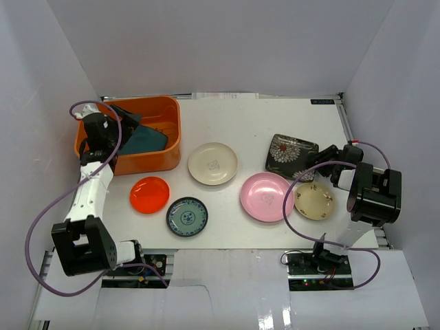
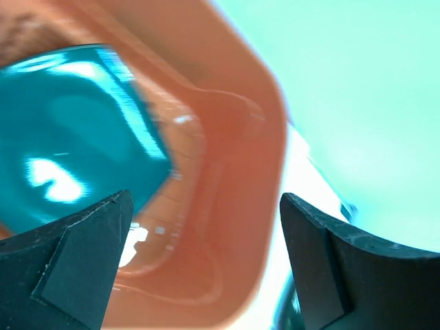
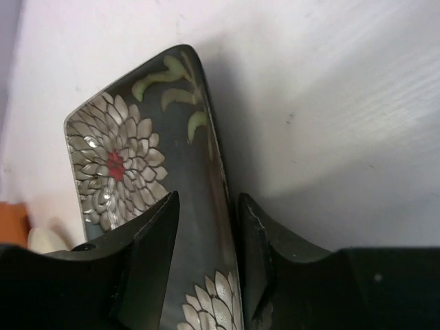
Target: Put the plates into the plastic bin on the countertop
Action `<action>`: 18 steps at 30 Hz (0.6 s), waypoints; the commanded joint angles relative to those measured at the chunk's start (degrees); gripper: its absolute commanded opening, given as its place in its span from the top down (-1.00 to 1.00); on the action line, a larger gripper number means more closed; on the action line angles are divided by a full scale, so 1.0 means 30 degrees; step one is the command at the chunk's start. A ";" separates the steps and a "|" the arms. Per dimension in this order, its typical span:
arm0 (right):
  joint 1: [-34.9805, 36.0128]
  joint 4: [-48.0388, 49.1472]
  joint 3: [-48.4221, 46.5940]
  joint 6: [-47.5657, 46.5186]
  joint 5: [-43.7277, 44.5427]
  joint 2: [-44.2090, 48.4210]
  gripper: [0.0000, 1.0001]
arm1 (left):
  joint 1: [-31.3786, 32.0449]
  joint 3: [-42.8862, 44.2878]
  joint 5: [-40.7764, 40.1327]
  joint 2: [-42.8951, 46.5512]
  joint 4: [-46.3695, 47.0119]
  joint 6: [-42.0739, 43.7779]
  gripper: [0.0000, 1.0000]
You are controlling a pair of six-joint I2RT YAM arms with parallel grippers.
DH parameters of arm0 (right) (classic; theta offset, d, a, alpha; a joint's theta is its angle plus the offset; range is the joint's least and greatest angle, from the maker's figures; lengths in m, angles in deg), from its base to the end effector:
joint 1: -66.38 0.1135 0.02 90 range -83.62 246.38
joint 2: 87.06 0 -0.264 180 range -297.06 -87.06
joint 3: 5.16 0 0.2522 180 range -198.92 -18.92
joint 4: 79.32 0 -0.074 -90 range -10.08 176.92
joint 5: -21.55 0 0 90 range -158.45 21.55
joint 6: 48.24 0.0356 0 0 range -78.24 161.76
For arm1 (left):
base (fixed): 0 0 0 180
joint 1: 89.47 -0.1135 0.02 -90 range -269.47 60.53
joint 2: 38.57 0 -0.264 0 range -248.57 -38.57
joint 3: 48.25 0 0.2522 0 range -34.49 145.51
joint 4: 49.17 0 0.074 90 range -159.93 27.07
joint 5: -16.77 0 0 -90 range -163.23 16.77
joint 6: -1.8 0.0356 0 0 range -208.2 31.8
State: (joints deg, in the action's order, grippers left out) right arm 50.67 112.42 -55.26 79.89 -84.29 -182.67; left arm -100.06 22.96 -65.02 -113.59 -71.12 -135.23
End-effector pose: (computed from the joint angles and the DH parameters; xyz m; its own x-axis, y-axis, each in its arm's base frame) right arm 0.3035 -0.0753 0.1362 -0.3949 0.7281 -0.5602 0.3635 0.6839 0.6326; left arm 0.2976 0.0505 0.3043 -0.2506 -0.7836 -0.5685 -0.3504 0.6208 -0.7013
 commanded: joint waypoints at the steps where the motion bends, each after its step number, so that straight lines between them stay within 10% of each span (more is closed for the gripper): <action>1: -0.0039 0.2861 0.0099 0.1929 -0.3682 -0.1670 0.09 | 0.1359 0.0126 0.0692 0.1890 0.0824 0.1493 -0.96; 5: -0.0039 0.5559 0.0160 0.3836 -0.5295 -0.3691 0.81 | 0.3173 0.0536 0.2211 0.2975 0.0941 0.2900 -0.96; 18: 0.0225 1.2187 0.0716 0.9644 -0.8284 0.1633 0.84 | 1.1319 0.4109 0.7080 -0.1087 -0.0434 0.4309 -0.76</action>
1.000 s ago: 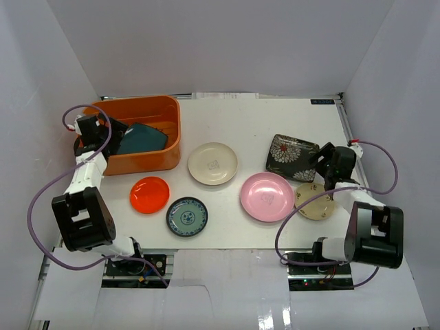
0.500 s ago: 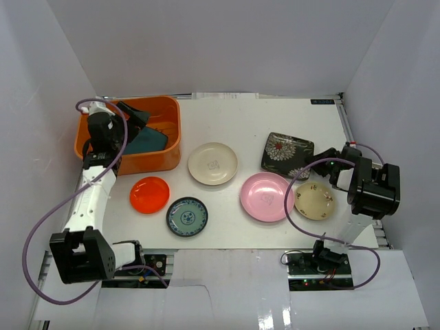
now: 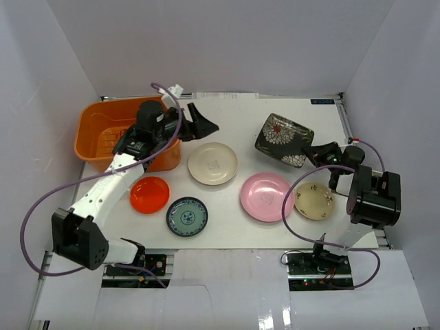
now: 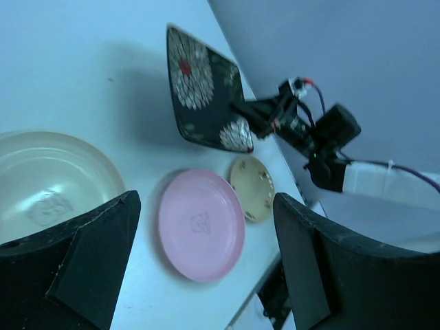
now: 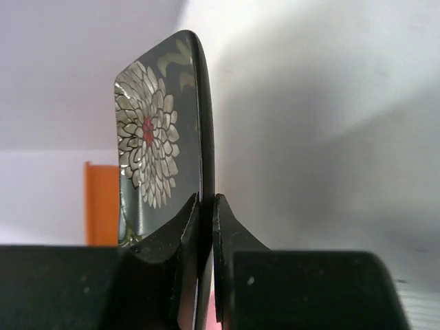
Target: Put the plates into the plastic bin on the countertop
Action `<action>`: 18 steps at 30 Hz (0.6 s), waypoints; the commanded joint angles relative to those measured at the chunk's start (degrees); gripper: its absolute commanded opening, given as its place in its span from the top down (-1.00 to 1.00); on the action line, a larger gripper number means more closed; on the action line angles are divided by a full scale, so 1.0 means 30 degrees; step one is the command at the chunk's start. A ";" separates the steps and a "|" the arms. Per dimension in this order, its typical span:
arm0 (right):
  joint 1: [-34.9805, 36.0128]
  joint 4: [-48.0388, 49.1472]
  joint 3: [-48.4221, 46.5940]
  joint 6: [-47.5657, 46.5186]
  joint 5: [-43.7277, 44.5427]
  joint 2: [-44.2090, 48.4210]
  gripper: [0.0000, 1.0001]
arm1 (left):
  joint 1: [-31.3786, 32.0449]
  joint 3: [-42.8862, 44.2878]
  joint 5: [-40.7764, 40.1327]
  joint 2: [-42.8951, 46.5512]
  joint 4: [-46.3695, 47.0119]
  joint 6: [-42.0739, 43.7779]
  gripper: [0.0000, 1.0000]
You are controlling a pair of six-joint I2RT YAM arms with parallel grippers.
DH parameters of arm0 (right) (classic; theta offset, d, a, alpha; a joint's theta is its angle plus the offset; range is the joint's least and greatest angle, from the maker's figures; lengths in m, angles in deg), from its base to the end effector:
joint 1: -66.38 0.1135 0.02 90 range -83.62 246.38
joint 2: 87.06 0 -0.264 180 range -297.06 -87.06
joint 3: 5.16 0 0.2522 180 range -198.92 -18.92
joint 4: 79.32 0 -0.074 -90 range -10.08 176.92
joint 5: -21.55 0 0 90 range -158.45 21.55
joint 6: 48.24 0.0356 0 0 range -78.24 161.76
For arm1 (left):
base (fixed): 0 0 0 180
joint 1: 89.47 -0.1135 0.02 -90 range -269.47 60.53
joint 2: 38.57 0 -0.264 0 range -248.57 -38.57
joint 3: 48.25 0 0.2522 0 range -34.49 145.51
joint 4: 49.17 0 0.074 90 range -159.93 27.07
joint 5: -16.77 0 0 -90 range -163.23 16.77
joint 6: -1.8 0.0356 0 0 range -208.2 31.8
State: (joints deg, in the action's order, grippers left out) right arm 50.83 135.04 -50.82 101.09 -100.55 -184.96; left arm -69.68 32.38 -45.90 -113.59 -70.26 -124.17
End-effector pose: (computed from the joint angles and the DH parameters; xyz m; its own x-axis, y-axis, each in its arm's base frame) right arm 0.3036 -0.0648 0.1436 -0.3746 0.8606 -0.3451 0.1217 0.4147 0.9018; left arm 0.2810 -0.1185 0.3650 -0.6245 -0.3299 -0.7080 0.4329 0.6084 -0.6652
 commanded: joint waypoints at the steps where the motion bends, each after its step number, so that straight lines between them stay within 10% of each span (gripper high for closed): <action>1: 0.0232 0.4499 -0.0734 0.2519 -0.3214 0.3127 0.85 | 0.1544 0.1348 0.0675 -0.1531 -0.0720 0.0505 -0.76; 13: 0.3920 0.2182 -0.0090 0.0643 -0.3890 0.6473 0.84 | 0.3597 0.5511 0.0060 -0.8062 -0.1041 0.0064 -0.70; 18: 0.4510 0.2534 0.0291 0.0760 -0.3978 0.6738 0.84 | 0.3804 0.4811 -0.0527 -0.8830 -0.0926 0.0241 0.14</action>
State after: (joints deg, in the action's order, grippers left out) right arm 64.12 136.35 -49.36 100.98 -111.02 -167.52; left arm -58.64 47.05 -46.16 -141.16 -73.13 -124.54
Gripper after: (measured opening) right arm 0.127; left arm 0.490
